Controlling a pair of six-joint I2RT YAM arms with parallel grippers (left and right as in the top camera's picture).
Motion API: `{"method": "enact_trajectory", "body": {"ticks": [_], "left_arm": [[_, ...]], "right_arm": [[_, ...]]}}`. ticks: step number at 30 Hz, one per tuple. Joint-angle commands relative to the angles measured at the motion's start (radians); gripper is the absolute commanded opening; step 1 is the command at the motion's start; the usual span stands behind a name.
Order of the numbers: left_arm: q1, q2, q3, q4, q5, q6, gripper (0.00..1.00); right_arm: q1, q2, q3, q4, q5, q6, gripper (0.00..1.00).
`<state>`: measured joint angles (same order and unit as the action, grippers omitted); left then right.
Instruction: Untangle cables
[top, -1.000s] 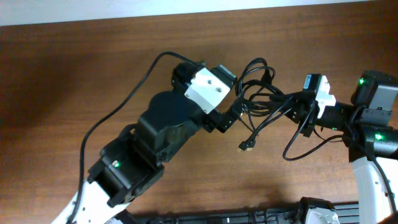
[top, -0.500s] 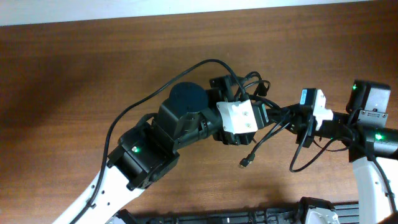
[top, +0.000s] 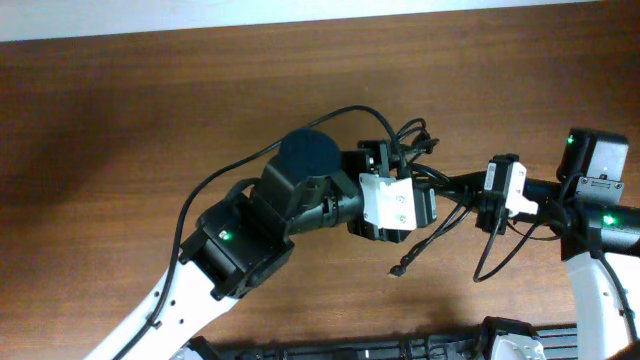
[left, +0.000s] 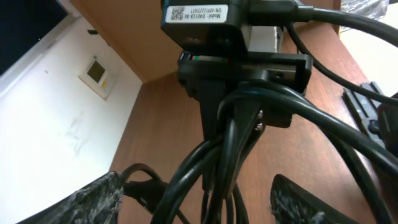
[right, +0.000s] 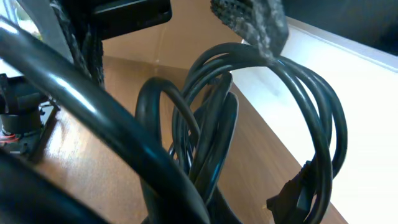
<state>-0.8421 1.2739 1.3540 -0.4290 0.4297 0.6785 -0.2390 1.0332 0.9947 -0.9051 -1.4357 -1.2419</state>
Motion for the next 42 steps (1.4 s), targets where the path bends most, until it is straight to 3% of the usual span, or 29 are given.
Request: {"method": "enact_trajectory", "body": {"ticks": [1, 17, 19, 21, 24, 34, 37, 42], "left_arm": [[0.001, 0.003, 0.014, 0.037, -0.065, 0.031, 0.75], [0.049, 0.006, 0.014, 0.159, -0.096, 0.018, 0.68], [0.048, 0.007, 0.014, 0.147, -0.083, 0.018, 0.70], [0.048, 0.012, 0.014, 0.128, -0.053, 0.019, 0.80], [0.048, 0.034, 0.014, 0.096, 0.009, 0.019, 0.82], [0.046, 0.051, 0.014, 0.083, 0.064, 0.020, 0.71], [0.045, 0.051, 0.014, 0.083, 0.064, 0.070, 0.67], [0.044, 0.051, 0.014, 0.084, 0.065, 0.253, 0.68]], "right_arm": [[-0.003, -0.004, 0.006, 0.003, -0.054, -0.011, 0.04], [-0.003, -0.004, 0.006, 0.003, -0.054, -0.011, 0.04], [-0.003, -0.004, 0.006, 0.003, -0.055, -0.011, 0.04], [-0.003, -0.004, 0.006, 0.003, -0.074, -0.011, 0.04], [-0.003, -0.004, 0.006, 0.004, -0.105, -0.011, 0.04], [-0.003, -0.004, 0.006, 0.003, -0.074, -0.010, 0.04], [-0.003, -0.004, 0.006, 0.003, -0.072, -0.007, 0.04], [-0.003, -0.004, 0.006, 0.003, -0.072, 0.010, 0.04]]}}
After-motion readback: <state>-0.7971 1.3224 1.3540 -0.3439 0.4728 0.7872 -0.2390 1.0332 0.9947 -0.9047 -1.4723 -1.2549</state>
